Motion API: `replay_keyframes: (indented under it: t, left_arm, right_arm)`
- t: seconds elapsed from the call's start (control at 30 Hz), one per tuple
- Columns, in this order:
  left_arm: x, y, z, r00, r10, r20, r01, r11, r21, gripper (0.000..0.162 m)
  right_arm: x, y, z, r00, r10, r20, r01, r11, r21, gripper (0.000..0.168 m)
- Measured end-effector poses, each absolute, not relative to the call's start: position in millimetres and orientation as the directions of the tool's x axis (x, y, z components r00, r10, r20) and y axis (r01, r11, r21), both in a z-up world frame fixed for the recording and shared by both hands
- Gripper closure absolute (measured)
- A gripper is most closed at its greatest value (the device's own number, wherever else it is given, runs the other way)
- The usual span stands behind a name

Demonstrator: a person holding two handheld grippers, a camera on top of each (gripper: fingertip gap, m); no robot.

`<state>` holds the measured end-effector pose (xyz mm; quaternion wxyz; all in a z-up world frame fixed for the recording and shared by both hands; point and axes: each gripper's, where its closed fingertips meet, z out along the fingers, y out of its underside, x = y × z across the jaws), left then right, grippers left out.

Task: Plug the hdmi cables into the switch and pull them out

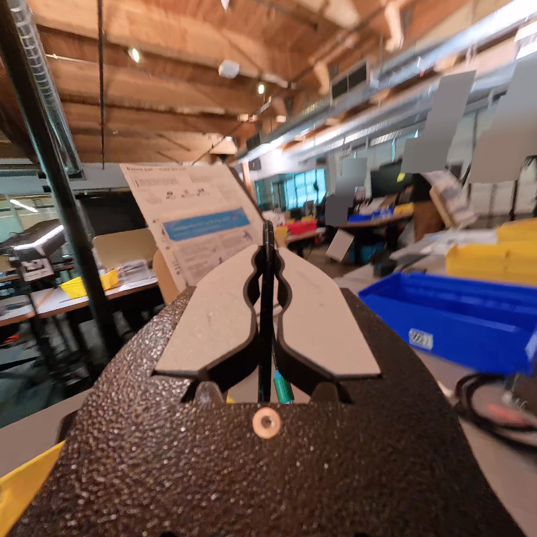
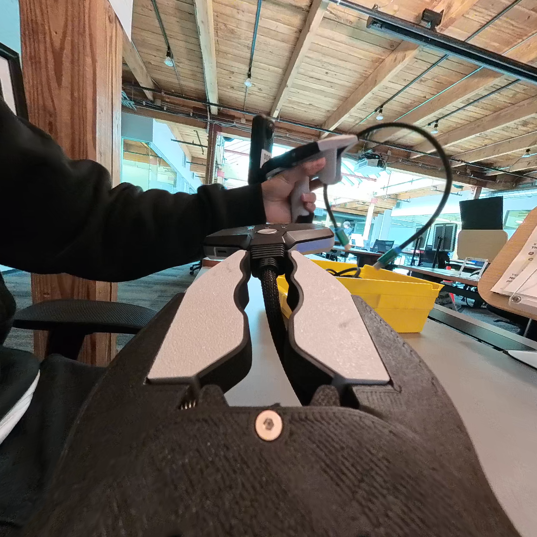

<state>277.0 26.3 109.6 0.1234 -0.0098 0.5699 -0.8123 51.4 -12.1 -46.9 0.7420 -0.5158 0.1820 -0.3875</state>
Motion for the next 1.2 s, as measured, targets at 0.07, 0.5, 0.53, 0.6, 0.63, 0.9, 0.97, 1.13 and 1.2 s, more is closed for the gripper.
replay_keyframes:
  t: [0.07, 0.5, 0.53, 0.6, 0.63, 0.9, 0.97, 1.13, 1.2]
  left_arm:
    - [272, 31, 121, -0.992, -0.125, -0.012, 0.066, -0.436, -0.898, 0.156]
    - [159, 47, -16, -0.831, 0.148, -0.537, 0.542, -0.005, -0.840, 0.156]
    - [145, 52, -32, -0.802, 0.192, -0.565, 0.580, 0.029, -0.814, 0.156]
    - [117, 64, -63, -0.752, 0.297, -0.588, 0.633, 0.074, -0.771, 0.156]
    - [105, 70, -77, -0.732, 0.359, -0.579, 0.645, 0.092, -0.759, 0.156]
    - [96, 89, -136, -0.776, 0.468, -0.423, 0.576, 0.253, -0.777, 0.150]
    - [102, 94, -152, -0.811, 0.477, -0.339, 0.531, 0.357, -0.769, 0.137]
    - [105, 95, -146, -0.856, 0.490, -0.166, 0.405, 0.436, -0.804, 0.111]
    - [118, 89, -129, -0.883, 0.446, -0.147, 0.354, 0.424, -0.834, 0.109]
  right_arm:
    - [51, -12, -47, 0.634, -0.762, 0.130, 0.387, 0.168, -0.907, 0.145]
    - [31, -49, -20, 0.611, -0.791, 0.023, 0.500, 0.363, -0.786, 0.146]
    - [33, -47, -22, 0.608, -0.793, 0.033, 0.496, 0.347, -0.796, 0.145]
    - [38, -39, -27, 0.608, -0.792, 0.057, 0.474, 0.305, -0.826, 0.145]
    - [40, -36, -30, 0.606, -0.792, 0.066, 0.463, 0.284, -0.840, 0.145]
    - [47, -25, -42, 0.590, -0.800, 0.110, 0.432, 0.198, -0.880, 0.145]
    - [48, -24, -43, 0.588, -0.801, 0.113, 0.425, 0.187, -0.886, 0.145]
    - [49, -26, -43, 0.589, -0.802, 0.101, 0.420, 0.197, -0.886, 0.145]
    - [50, -25, -43, 0.591, -0.800, 0.100, 0.417, 0.197, -0.887, 0.145]
